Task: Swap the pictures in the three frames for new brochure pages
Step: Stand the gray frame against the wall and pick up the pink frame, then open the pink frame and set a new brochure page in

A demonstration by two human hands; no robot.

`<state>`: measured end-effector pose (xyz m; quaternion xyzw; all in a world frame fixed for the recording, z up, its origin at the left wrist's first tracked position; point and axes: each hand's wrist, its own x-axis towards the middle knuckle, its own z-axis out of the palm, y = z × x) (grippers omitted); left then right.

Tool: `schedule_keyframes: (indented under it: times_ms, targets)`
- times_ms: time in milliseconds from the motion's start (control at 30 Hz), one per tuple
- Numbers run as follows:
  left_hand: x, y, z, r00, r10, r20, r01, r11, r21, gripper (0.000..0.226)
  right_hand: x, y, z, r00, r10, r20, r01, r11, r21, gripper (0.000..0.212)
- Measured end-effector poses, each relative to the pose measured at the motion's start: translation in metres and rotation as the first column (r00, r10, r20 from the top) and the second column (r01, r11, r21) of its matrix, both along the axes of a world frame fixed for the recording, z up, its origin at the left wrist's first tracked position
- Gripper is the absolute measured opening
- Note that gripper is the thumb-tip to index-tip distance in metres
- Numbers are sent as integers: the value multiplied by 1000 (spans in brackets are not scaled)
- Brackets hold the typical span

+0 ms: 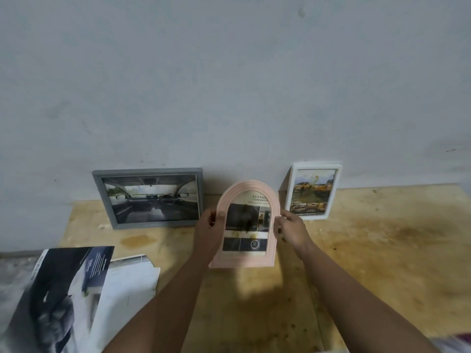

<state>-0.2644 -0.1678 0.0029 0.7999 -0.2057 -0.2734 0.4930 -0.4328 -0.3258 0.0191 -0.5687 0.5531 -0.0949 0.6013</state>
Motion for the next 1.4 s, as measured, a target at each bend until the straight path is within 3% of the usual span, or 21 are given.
schedule_keyframes:
  times_ms: [133,267,333,467,633,800,933,1000,1100,1200,1300,1400]
  targets:
    - [-20,28,4,992,-64,110,69,996,-49,13,-30,23,-13,996,84,-2,-82,982,169,27]
    - [-51,46,24,926,-195,324,215,976,-29,27,-45,33,-10,996,-36,78,28,994,109,27]
    - [-72,53,30,824,-313,473,306,947,93,32,-53,35,-8,995,-62,79,56,996,75,33]
    - [-111,68,19,539,-471,698,422,869,259,31,-72,38,-8,992,-127,3,127,989,73,42]
    - [-143,93,-27,340,-582,738,503,776,380,19,-112,47,-26,998,-42,-46,47,993,112,24]
    - [-171,110,-63,269,-694,668,542,682,491,21,-135,61,-70,971,189,-149,-183,982,55,36]
    - [-180,124,-82,344,-766,543,508,638,578,33,-143,72,-83,932,273,-237,-291,956,-42,38]
    - [-180,133,-80,487,-720,495,446,692,568,47,-146,77,-85,921,288,-264,-320,943,-90,36]
    - [-174,147,-75,739,-519,429,252,804,538,53,-149,82,-80,907,294,-302,-338,936,-101,43]
    - [-164,156,-72,931,-282,232,91,795,599,78,-155,86,-79,889,324,-325,-379,917,-122,44]
    - [-156,161,-74,977,-214,26,154,777,611,104,-160,91,-80,847,386,-366,-467,869,-165,38]
    - [-154,161,-76,960,-278,-23,227,731,643,115,-162,93,-88,847,397,-354,-475,863,-170,28]
